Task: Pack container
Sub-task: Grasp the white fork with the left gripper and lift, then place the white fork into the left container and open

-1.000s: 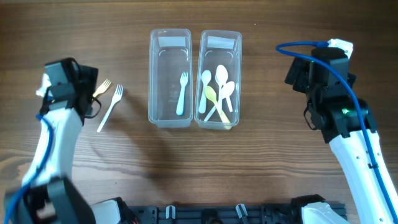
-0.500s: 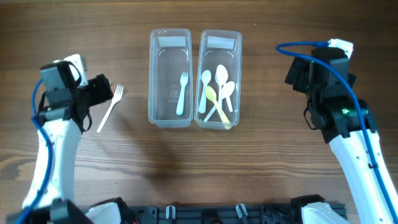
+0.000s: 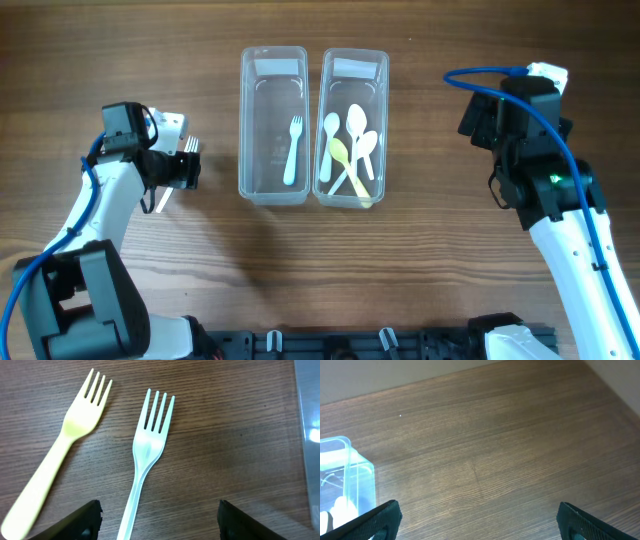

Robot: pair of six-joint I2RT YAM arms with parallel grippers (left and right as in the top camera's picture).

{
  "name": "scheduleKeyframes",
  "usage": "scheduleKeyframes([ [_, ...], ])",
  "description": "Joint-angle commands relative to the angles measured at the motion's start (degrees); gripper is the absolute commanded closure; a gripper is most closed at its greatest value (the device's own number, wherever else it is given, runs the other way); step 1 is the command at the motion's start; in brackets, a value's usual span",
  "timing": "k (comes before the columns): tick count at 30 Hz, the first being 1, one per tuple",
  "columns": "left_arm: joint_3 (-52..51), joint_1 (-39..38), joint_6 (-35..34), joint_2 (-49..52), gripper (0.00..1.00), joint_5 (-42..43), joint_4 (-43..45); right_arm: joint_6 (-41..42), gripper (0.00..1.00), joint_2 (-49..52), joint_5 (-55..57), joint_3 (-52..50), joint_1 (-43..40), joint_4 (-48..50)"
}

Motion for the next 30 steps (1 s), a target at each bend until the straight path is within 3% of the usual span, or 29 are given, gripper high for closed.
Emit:
scheduleKeyframes([
  [1,-0.24,-0.17,3.98,1.33,0.27,-0.61,1.53,-0.04,0.00,0.09,0.94,0.81,-0.09,0.13],
  [9,-0.24,-0.17,9.46,5.57,0.27,-0.66,3.02,-0.04,0.00,0.09,0.94,0.81,-0.09,0.13],
  [20,-0.24,-0.07,9.66,12.72,0.32,-2.16,5.14,-0.07,0.00,0.09,0.94,0.81,-0.09,0.13],
  [21,-0.24,-0.07,9.66,13.18,0.36,-2.16,5.16,-0.04,0.00,0.09,0.94,0.81,-0.09,0.13],
  [23,-0.24,-0.09,9.64,13.35,0.59,-2.14,5.16,-0.04,0.00,0.09,0.94,0.81,-0.09,0.13],
  [27,-0.24,-0.07,9.62,13.33,0.85,-2.12,5.14,-0.04,0.00,0.09,0.94,0.81,-0.09,0.13],
  [29,-0.24,-0.13,9.57,13.33,0.96,-2.12,5.14,-0.07,0.00,0.09,0.94,0.81,-0.09,0.13],
  [30,-0.24,-0.20,9.55,13.33,0.96,-2.12,5.14,-0.04,0.00,0.09,0.94,0.81,-0.09,0.13],
])
